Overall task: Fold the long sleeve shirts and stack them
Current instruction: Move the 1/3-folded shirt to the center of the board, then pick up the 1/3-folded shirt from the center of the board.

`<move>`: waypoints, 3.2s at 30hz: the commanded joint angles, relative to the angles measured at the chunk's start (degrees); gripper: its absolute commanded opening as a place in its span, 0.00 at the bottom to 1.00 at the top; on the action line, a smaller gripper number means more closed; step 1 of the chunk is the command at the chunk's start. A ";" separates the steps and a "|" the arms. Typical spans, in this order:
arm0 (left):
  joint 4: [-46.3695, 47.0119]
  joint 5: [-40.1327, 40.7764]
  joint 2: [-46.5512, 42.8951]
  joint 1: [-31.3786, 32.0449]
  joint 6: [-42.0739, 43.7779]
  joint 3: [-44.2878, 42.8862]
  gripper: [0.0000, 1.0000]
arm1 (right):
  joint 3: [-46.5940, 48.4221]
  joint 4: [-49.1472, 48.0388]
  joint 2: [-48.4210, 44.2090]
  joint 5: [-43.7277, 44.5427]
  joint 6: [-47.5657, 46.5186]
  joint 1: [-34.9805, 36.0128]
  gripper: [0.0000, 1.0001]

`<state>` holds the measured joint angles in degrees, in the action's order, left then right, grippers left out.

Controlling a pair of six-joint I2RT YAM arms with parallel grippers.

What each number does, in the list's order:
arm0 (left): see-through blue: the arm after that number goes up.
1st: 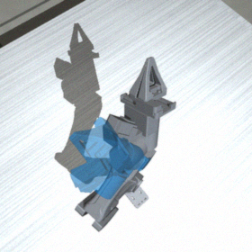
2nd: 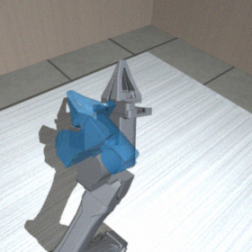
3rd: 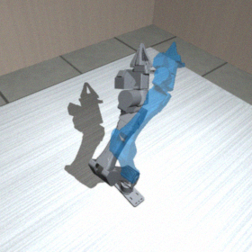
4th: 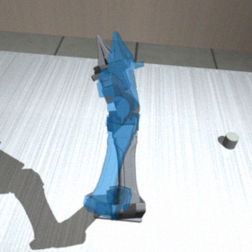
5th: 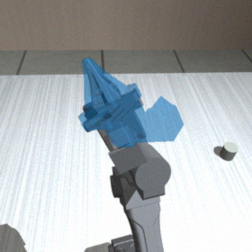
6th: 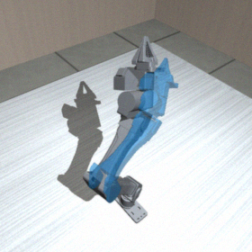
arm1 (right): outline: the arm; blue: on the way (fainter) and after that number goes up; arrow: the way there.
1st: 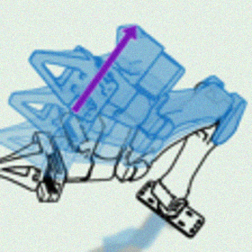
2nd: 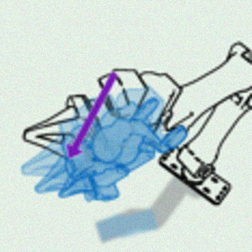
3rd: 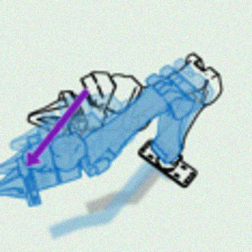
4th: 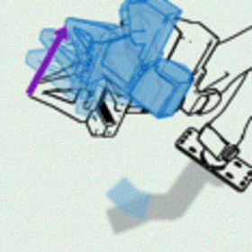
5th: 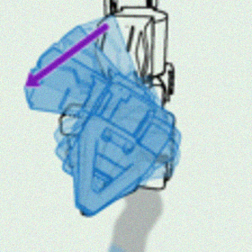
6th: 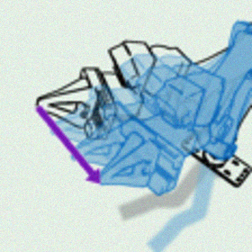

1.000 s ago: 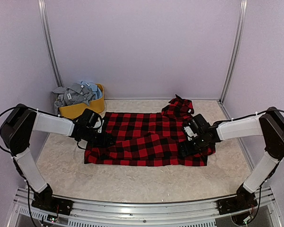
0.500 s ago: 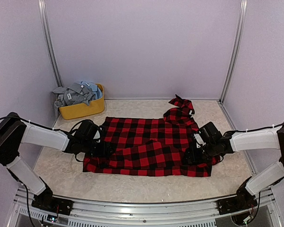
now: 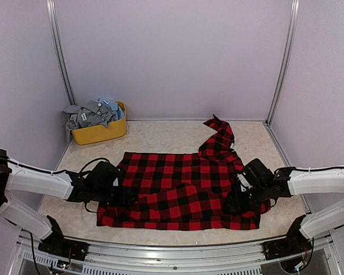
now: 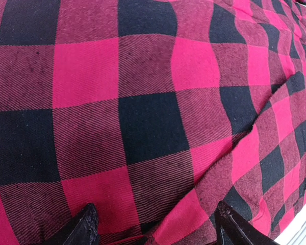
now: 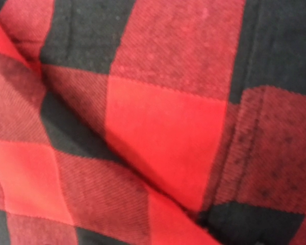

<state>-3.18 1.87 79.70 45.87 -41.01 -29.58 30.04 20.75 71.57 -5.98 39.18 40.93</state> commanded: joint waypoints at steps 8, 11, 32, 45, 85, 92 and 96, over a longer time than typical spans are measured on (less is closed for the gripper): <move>-19.91 7.34 -12.23 0.63 -1.87 -4.47 0.79 | 9.70 17.94 -5.75 12.26 2.44 3.89 0.86; -17.98 8.44 -12.44 -0.19 1.34 -7.67 0.88 | 15.57 17.62 -2.97 15.75 -1.74 2.31 0.87; -0.20 -11.09 13.24 -28.19 17.02 -23.43 0.86 | 46.60 -6.84 32.37 1.19 -21.43 -24.71 0.84; 2.74 -16.08 31.65 -30.19 21.07 -33.59 0.75 | 65.31 -6.50 52.49 -2.55 -20.82 -26.80 0.79; 3.45 -18.17 34.12 -32.75 26.27 -35.02 0.65 | 85.91 0.33 65.96 13.40 -21.04 -25.29 0.00; 1.00 -20.83 37.27 -32.56 27.04 -36.85 0.61 | 86.02 1.04 64.88 11.13 -21.91 -25.36 0.00; 0.62 -21.11 38.45 -31.74 27.91 -37.00 0.51 | 85.65 0.96 64.36 10.17 -21.96 -25.36 0.00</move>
<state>0.91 -18.17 115.26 13.28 -14.70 -66.30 116.29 21.10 138.96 5.76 17.85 15.27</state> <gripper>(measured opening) 0.563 0.006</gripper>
